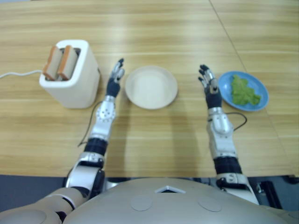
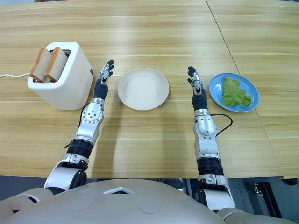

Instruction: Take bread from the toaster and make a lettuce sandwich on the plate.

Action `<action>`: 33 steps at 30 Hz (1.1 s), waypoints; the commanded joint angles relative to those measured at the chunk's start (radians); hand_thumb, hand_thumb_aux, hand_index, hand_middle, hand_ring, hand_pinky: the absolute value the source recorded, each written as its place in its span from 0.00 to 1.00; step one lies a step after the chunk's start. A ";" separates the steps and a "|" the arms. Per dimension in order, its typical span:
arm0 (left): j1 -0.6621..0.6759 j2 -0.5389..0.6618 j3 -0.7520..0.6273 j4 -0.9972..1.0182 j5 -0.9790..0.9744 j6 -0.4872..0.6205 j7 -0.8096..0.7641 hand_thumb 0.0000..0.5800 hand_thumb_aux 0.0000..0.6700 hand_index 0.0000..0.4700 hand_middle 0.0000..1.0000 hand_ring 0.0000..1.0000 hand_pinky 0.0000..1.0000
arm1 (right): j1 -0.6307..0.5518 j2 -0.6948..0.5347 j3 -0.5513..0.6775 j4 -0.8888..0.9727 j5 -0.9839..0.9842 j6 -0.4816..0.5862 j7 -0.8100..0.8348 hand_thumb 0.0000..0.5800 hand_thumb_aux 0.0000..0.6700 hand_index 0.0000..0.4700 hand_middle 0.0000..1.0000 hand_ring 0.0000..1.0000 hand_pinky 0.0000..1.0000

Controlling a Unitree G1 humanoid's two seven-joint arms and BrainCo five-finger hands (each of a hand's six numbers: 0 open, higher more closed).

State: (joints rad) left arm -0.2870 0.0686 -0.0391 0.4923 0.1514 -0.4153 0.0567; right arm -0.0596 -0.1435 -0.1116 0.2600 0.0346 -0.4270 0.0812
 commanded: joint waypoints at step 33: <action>0.285 0.648 0.483 -0.845 0.212 0.544 -0.198 0.00 0.00 0.00 0.00 0.00 0.00 | 0.033 -0.010 -0.004 -0.068 0.031 0.038 0.023 0.00 0.00 0.00 0.00 0.00 0.00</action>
State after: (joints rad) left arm -0.0426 0.6802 0.4663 -0.4417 0.2247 0.1104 -0.1622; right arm -0.0349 -0.1571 -0.1150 0.2172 0.0446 -0.4139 0.0899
